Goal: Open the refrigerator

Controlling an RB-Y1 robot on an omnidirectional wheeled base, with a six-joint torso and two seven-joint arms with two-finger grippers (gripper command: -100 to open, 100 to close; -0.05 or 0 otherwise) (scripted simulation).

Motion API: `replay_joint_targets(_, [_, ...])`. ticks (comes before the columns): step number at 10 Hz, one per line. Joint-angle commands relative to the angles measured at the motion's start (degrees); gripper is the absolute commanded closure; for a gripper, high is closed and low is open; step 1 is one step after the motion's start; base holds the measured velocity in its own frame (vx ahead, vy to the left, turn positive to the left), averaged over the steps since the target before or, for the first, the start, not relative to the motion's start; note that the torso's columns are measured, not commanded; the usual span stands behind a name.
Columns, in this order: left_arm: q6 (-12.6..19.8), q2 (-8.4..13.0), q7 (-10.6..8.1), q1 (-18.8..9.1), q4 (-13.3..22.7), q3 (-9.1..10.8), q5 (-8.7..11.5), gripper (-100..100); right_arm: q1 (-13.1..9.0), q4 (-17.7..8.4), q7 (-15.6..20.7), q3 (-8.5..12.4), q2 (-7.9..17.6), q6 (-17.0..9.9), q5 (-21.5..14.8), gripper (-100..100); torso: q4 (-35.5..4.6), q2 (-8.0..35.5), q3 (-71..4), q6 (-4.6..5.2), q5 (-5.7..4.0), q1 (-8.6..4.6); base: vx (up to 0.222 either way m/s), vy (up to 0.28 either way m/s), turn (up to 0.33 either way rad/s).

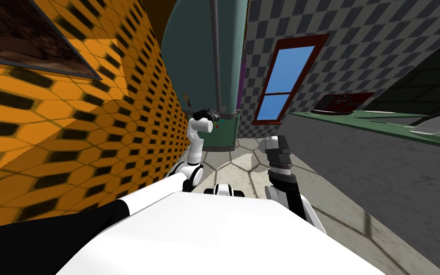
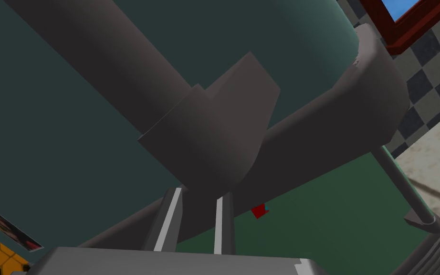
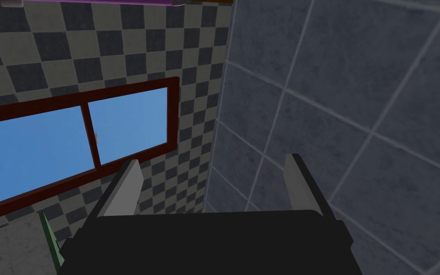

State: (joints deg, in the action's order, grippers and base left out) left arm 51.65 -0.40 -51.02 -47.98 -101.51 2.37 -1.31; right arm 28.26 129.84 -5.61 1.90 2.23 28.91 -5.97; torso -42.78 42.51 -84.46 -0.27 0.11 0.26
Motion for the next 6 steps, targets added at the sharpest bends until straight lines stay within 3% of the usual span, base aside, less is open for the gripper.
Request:
replay_joint_targets(1, [-0.88,-0.09,0.72,-0.88,-0.54,-1.42,3.03,100,-0.01,0.00,0.00,0.01,0.01,0.00,0.00,0,0.05,0.18,0.11,0.06,0.03,0.17,-0.255,0.297,-0.038])
replay_joint_targets(2, [-0.88,-0.09,0.72,-0.88,-0.54,-1.42,3.03,100,-0.01,0.00,0.00,0.01,0.01,0.00,0.00,0,-0.03,0.50,0.33,0.23,-0.03,0.01,-0.160,0.269,-0.037])
replay_joint_targets(5, [-1.02,-0.57,1.37,-1.18,-0.89,-3.15,5.84,100,0.00,0.00,0.00,0.00,0.01,0.00,0.00,0,-0.10,0.22,0.16,0.26,-0.16,-0.38,-0.146,0.295,-0.032])
replay_joint_targets(6, [-0.07,-0.64,1.09,-0.72,-0.54,-2.76,4.80,100,0.00,0.00,0.00,0.01,0.01,0.00,0.00,0,-0.14,0.41,0.28,0.32,-0.16,-0.31,-0.075,0.150,-0.027])
